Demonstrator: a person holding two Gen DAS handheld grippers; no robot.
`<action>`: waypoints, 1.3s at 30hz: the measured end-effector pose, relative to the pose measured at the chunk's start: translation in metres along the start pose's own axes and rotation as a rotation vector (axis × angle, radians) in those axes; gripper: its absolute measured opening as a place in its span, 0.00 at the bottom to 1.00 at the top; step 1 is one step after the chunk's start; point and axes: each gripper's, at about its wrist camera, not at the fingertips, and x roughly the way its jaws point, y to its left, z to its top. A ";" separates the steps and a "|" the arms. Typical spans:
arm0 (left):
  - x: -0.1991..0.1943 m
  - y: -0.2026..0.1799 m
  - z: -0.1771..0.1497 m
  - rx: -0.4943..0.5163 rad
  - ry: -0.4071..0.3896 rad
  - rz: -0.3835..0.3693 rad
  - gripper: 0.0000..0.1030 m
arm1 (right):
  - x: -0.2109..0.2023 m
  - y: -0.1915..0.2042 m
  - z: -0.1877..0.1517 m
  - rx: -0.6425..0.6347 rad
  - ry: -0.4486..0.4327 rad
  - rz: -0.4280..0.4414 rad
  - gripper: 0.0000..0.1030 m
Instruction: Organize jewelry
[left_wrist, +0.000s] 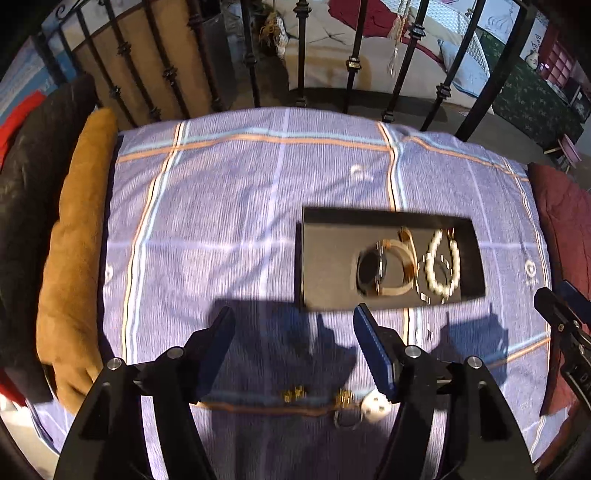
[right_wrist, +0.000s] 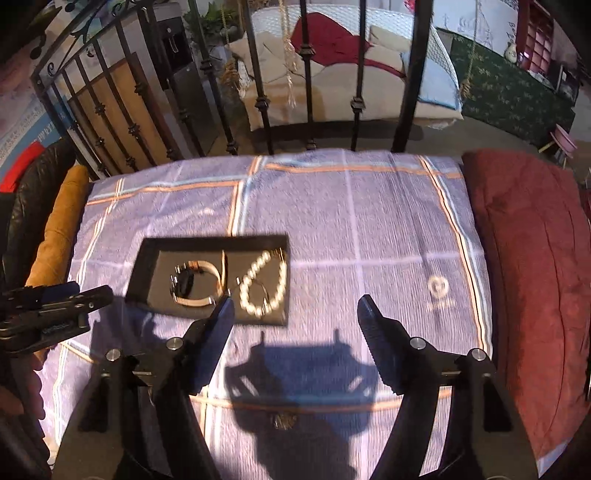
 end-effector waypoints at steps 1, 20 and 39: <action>0.000 -0.001 -0.012 -0.004 0.010 -0.005 0.63 | -0.001 -0.002 -0.008 0.002 0.011 -0.003 0.66; 0.051 -0.042 -0.113 0.014 0.087 -0.025 0.64 | 0.039 0.008 -0.105 -0.043 0.163 -0.015 0.64; 0.009 -0.001 -0.085 -0.050 0.072 -0.091 0.02 | 0.011 0.010 -0.078 -0.009 0.123 0.077 0.09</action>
